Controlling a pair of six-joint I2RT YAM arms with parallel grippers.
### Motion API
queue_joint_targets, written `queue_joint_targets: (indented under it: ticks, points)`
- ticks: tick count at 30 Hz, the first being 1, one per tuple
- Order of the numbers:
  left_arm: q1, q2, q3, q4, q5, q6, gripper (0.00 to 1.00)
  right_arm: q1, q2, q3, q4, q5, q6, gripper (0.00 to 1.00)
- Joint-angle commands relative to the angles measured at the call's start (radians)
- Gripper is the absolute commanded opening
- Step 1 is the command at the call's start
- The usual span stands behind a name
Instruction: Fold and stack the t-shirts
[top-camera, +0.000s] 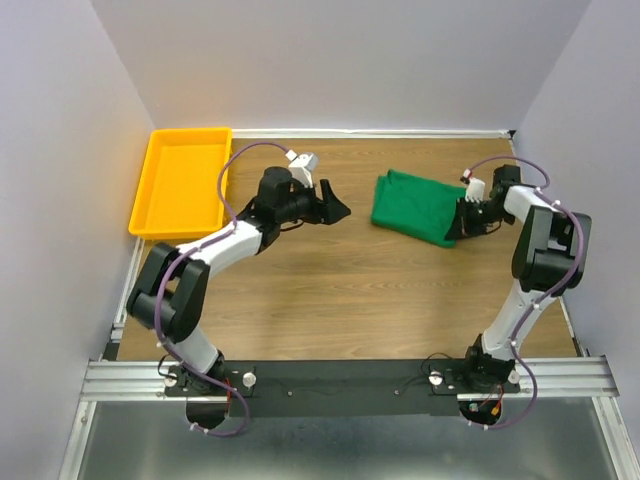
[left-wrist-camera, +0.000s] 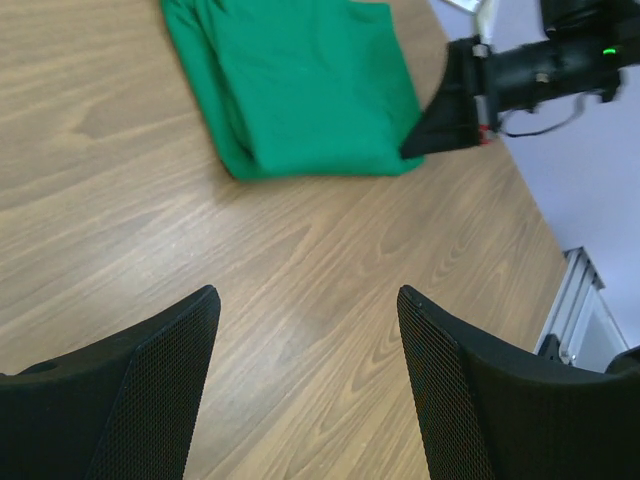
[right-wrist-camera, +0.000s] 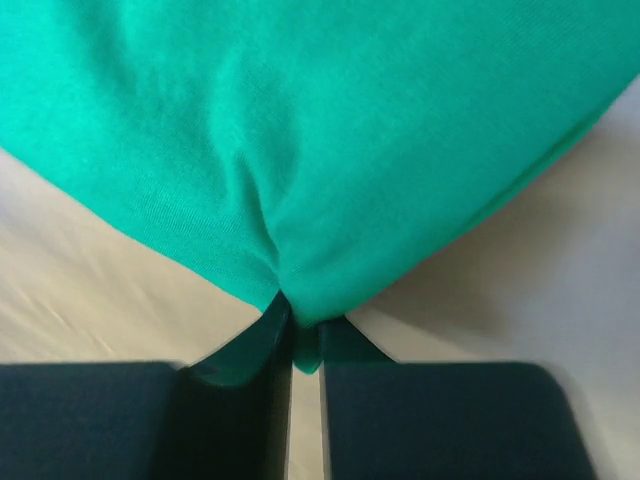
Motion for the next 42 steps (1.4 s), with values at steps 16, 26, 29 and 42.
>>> queue_joint_targets:
  ticks: [16,26,29,42]
  points:
    - [-0.174,0.536,0.665,-0.267,-0.035,0.121,0.79,-0.195,-0.12,0.128,-0.325,-0.055,-0.374,0.83]
    - [-0.191,0.682,0.792,-0.324,-0.072,0.057,0.58,-0.195,0.003,0.164,-0.175,-0.125,-0.148,0.84]
    - [-0.194,0.728,0.845,-0.356,-0.084,0.034,0.56,-0.195,-0.005,0.159,-0.152,-0.123,-0.127,0.84]
    - [-0.194,0.872,1.059,-0.462,-0.114,0.0,0.45,-0.199,-0.02,0.133,-0.126,-0.134,-0.098,0.84]
